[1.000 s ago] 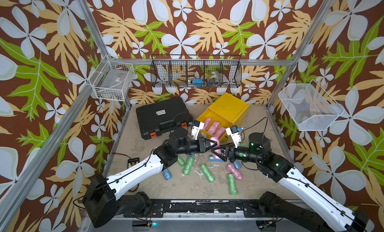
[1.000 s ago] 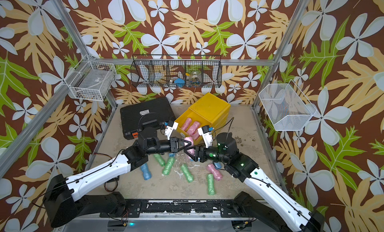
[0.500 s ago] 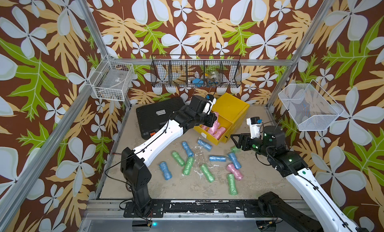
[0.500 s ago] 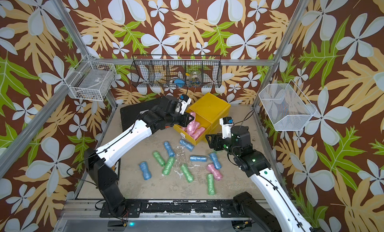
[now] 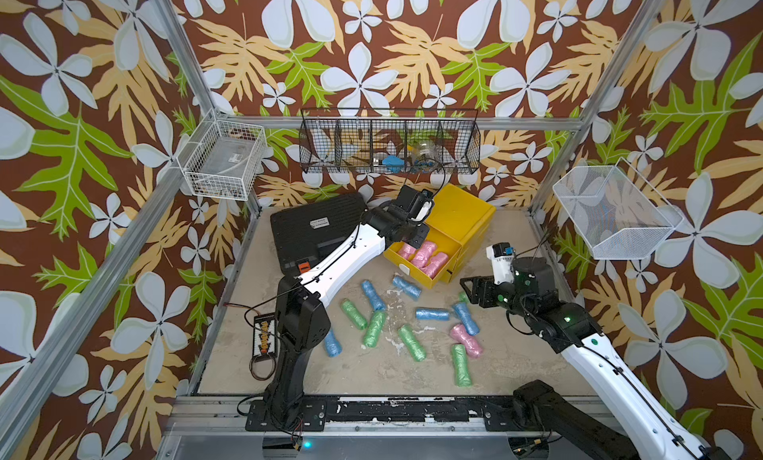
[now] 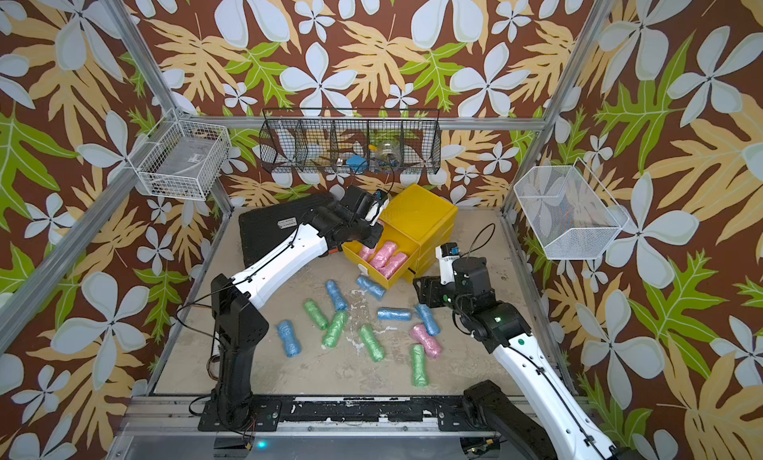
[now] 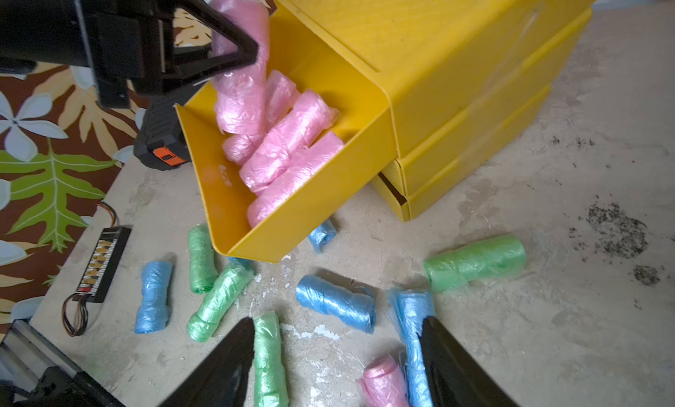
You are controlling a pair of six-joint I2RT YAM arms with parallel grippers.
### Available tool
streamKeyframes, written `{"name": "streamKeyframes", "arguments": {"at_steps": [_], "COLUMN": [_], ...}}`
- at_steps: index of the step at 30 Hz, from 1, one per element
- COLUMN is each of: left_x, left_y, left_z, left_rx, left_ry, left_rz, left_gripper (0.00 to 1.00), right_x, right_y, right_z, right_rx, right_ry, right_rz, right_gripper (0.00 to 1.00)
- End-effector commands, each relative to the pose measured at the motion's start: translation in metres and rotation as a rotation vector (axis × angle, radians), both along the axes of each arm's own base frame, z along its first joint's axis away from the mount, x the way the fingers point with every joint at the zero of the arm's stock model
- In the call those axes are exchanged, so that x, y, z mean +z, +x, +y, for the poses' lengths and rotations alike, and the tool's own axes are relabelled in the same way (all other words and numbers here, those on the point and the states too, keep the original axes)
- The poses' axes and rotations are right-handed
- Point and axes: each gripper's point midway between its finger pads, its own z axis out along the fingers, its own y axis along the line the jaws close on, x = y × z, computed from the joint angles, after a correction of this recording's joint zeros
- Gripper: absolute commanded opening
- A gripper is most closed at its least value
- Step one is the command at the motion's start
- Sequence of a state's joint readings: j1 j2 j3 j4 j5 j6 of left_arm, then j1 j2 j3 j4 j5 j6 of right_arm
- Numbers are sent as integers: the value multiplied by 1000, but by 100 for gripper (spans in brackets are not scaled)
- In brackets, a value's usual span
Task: Sort the rolls of trash bags by color and place them into the drawer
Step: Place the roll of trash bags in the drawer.
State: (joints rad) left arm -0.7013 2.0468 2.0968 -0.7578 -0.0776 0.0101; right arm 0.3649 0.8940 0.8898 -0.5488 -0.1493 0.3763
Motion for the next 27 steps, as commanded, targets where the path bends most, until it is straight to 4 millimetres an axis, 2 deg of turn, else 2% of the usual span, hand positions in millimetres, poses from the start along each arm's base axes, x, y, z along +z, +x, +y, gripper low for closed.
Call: {"name": "streamKeyframes", "arguments": {"at_steps": [1, 5, 6, 7, 8, 11, 18, 22, 25, 27], "left_x": [-11, 1, 6, 11, 18, 38, 78, 109, 128, 134], "left_y": [-7, -6, -5, -5, -5, -5, -17, -36, -56, -72], "left_z": [4, 0, -2, -3, -4, -8, -3, 8, 18, 25], "left_rx": [-28, -29, -26, -30, -32, -41, -42, -40, -43, -48], "left_ry": [41, -4, -17, -30, -45, -87, -166, -253, -336, -396], "left_rz": [34, 14, 6, -3, -11, -36, -78, -113, -134, -134], "left_gripper": [8, 36, 40, 43, 45, 46, 46, 47, 48, 49], "right_x": [-24, -52, -56, -59, -60, -71, -95, -108, -119, -128], "right_y": [-5, -14, -15, -15, -15, -15, -15, -17, -22, -27], "right_z": [-12, -12, -12, -12, -11, -13, -11, -6, 0, 8], "right_rx": [-35, -32, -36, -36, -37, -48, -43, -11, 17, 49], "right_ry": [-74, -78, -78, -75, -73, -93, -110, -117, -134, -156], "right_rz": [72, 154, 169, 179, 188, 225, 298, 351, 401, 437], "right_gripper": [72, 72, 73, 83, 86, 88, 75, 67, 65, 65]}}
